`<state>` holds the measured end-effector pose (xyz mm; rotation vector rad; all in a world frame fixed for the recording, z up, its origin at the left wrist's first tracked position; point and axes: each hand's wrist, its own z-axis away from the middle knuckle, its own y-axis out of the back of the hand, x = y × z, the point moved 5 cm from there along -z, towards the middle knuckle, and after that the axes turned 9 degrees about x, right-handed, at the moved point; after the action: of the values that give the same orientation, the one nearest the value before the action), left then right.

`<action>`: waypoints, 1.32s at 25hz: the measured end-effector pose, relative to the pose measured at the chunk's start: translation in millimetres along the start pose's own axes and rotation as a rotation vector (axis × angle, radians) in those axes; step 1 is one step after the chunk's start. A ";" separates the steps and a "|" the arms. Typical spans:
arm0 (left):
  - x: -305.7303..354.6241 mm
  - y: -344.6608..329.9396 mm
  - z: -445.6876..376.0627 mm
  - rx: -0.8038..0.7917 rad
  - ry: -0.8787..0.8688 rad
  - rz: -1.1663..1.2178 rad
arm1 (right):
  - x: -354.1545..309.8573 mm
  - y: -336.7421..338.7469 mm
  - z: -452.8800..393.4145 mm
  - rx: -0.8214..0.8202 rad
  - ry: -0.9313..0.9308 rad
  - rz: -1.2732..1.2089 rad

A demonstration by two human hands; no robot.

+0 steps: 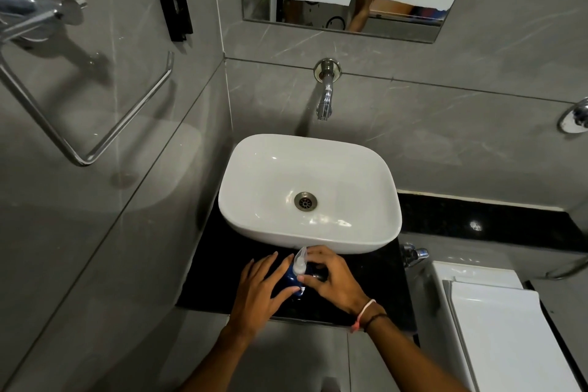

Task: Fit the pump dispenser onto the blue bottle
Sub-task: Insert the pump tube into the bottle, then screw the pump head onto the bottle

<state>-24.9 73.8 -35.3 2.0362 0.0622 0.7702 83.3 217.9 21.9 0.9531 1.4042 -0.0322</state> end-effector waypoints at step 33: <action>6.3 2.5 -2.5 -0.009 -0.059 -0.107 | -4.5 -3.9 -3.7 -0.088 0.162 0.107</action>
<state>-21.8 76.4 -29.3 2.0280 0.1326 0.6415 77.1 215.2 24.0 0.9728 1.4885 0.1896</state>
